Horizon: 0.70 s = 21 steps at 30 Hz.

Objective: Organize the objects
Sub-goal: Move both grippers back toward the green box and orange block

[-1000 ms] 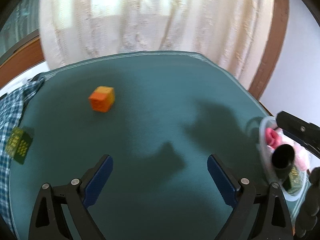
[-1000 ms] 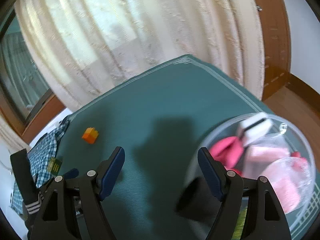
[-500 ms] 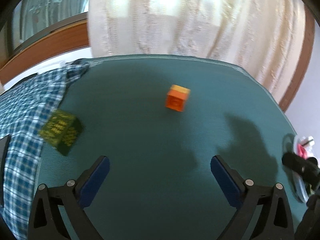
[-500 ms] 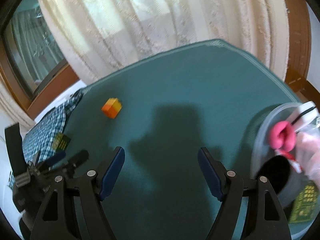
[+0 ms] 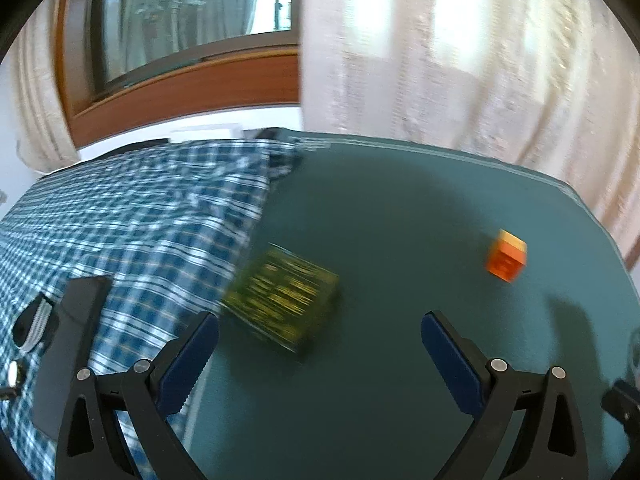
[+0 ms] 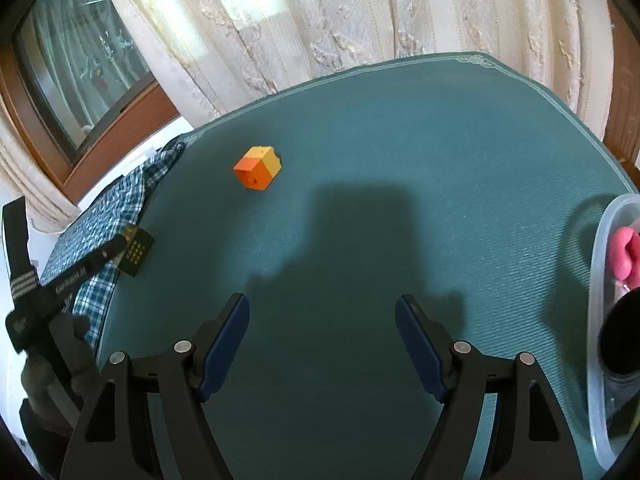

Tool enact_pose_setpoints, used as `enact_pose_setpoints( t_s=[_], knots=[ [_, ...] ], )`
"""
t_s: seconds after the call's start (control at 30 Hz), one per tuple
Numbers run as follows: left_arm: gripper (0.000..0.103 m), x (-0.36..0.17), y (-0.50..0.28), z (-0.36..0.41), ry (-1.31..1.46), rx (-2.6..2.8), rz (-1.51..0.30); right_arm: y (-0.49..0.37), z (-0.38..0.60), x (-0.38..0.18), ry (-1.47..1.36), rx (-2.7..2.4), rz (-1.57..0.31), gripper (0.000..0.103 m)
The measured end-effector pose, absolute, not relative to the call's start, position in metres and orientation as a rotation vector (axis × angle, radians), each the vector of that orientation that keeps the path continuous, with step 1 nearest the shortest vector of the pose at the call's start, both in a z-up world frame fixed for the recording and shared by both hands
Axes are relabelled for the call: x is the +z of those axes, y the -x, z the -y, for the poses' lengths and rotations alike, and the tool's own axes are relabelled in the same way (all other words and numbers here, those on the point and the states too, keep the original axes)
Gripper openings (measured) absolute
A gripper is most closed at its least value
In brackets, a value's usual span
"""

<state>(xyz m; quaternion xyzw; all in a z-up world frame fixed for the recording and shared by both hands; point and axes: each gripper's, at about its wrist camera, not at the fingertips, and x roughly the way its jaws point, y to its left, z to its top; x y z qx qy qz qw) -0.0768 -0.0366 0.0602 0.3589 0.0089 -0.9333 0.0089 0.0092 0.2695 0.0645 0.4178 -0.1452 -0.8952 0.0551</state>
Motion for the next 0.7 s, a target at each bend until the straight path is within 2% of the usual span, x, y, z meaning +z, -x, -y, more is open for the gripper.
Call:
enact_pose_setpoints(
  t_s=[0.33,0.53,0.7],
  knots=[
    [0.103,0.049,0.113,0.064,-1.114,-2.845,-0.040,-0.003,-0.262,0.055,-1.301,-2.676,0.447,0.077],
    [0.103,0.038,0.131,0.078,-1.217,-2.858,-0.200,0.000,-0.263,0.049,-1.321,-2.659,0.469,0.077],
    [0.103,0.031,0.130,0.072,-1.306,-2.865,-0.240,0.001,-0.264,0.047,-1.326,-2.654,0.483,0.077]
  ],
)
